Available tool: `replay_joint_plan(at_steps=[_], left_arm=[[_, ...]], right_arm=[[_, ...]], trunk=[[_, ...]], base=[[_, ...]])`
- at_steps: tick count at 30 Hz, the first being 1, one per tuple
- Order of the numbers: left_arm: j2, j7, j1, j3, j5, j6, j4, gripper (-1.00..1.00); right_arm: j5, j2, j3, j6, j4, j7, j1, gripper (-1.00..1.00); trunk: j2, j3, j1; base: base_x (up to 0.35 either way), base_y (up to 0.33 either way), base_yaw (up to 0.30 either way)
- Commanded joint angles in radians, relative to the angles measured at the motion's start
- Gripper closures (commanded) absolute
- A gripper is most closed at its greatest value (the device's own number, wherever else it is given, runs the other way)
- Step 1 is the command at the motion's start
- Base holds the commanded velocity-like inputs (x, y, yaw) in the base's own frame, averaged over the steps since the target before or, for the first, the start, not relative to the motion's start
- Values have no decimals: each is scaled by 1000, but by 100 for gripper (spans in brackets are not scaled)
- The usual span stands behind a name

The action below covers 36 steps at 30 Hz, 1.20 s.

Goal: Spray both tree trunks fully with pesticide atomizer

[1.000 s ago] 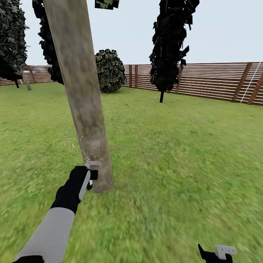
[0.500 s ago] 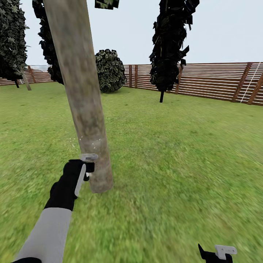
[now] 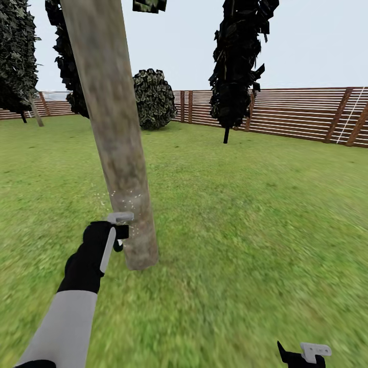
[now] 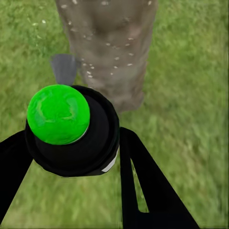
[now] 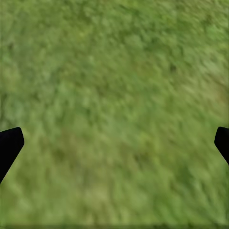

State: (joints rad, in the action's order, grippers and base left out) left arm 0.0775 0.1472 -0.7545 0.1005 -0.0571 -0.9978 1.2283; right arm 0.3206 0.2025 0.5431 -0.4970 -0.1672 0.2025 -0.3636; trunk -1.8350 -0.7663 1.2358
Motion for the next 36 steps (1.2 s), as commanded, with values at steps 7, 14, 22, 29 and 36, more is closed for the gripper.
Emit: replay_joint_plan(at_steps=[7,14,22,29,36], left_arm=[[4,0,-11,-4,-10,-14,73,100],[-27,0,-36,23,-15,-15,77,100],[-80,1,-81,41,-17,-16,76,100],[-94,1,-70,39,-17,-15,68,100],[-147,-2,-13,32,-10,-2,59,100]], right_arm=[[0,0,0,0,0,0,0,-100],[0,0,0,0,0,0,0,-100],[0,0,0,0,0,0,0,-100],[0,0,0,0,0,0,0,-100],[0,0,0,0,0,0,0,-100]], trunk=[[0,0,0],[0,0,0],[0,0,0],[0,0,0],[0,0,0]], base=[[0,0,0],[0,0,0],[0,0,0],[0,0,0],[0,0,0]])
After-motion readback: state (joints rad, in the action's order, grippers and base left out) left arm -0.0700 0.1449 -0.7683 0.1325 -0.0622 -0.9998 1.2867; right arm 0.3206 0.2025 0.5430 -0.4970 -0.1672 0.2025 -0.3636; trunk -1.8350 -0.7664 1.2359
